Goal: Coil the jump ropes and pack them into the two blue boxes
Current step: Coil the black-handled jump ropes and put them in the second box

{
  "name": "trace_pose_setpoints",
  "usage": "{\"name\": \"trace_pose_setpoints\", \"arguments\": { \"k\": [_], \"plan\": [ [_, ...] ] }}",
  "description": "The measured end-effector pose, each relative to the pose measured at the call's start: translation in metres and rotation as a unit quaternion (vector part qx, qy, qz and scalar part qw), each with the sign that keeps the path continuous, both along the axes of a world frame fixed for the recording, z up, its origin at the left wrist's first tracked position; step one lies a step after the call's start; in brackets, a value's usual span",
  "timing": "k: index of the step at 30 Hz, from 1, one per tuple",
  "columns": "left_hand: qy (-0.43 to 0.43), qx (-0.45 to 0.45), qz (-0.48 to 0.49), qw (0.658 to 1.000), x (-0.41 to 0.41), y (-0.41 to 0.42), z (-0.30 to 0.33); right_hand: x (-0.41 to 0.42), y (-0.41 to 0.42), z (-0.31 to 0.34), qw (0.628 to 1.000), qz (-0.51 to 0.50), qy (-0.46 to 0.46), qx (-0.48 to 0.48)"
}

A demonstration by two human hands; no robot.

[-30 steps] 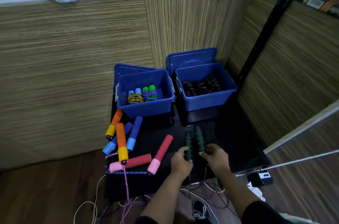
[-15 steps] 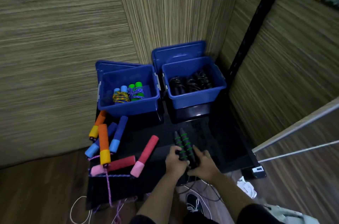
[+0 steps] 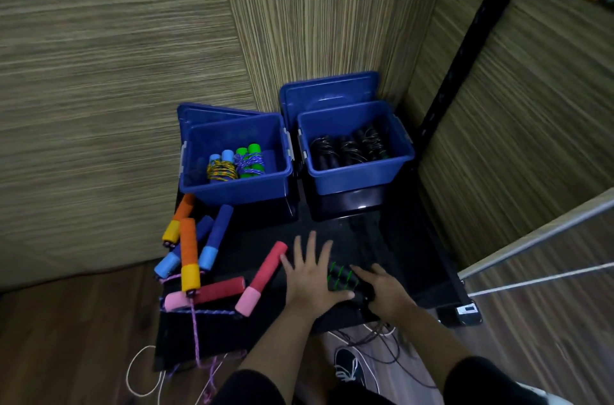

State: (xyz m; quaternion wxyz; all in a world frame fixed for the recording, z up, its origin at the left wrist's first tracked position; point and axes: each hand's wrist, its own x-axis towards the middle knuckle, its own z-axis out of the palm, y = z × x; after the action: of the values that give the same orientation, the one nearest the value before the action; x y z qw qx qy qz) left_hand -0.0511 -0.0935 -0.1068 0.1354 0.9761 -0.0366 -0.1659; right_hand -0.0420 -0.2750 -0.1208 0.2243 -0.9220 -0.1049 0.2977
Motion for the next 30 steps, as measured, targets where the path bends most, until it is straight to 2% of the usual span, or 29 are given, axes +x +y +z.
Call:
{"name": "trace_pose_setpoints", "arguments": {
  "k": [3,5,8,12,18,23,26,30],
  "plan": [
    [0.025,0.053,-0.179,0.982,0.013,0.007,-0.005,0.003,-0.005,-0.007,0.999,0.033,0.017,0.000],
    [0.048,0.071,-0.217,0.973,0.014,0.007,-0.006,0.004,-0.007,-0.008,1.000,0.024,0.007,0.014],
    [0.034,0.075,-0.205,0.975,0.005,0.005,-0.009,0.006,-0.006,-0.007,0.999,-0.032,-0.005,0.009],
    [0.021,0.073,-0.173,0.982,-0.008,0.003,-0.015,0.011,-0.001,-0.006,0.986,-0.163,-0.024,0.015],
    [0.043,0.056,-0.191,0.979,-0.028,0.019,-0.015,0.019,0.009,-0.001,0.947,-0.301,-0.010,0.114],
    [0.031,-0.043,-0.180,0.982,-0.035,0.032,0.002,0.026,0.026,0.012,0.939,-0.293,-0.001,0.178],
    [0.013,-0.142,-0.126,0.982,-0.035,0.038,0.017,0.038,0.040,0.033,0.918,-0.309,0.023,0.247],
    [-0.042,-0.216,-0.065,0.973,-0.021,0.051,0.045,0.063,0.064,0.084,0.890,-0.307,0.012,0.338]
  ]
}}
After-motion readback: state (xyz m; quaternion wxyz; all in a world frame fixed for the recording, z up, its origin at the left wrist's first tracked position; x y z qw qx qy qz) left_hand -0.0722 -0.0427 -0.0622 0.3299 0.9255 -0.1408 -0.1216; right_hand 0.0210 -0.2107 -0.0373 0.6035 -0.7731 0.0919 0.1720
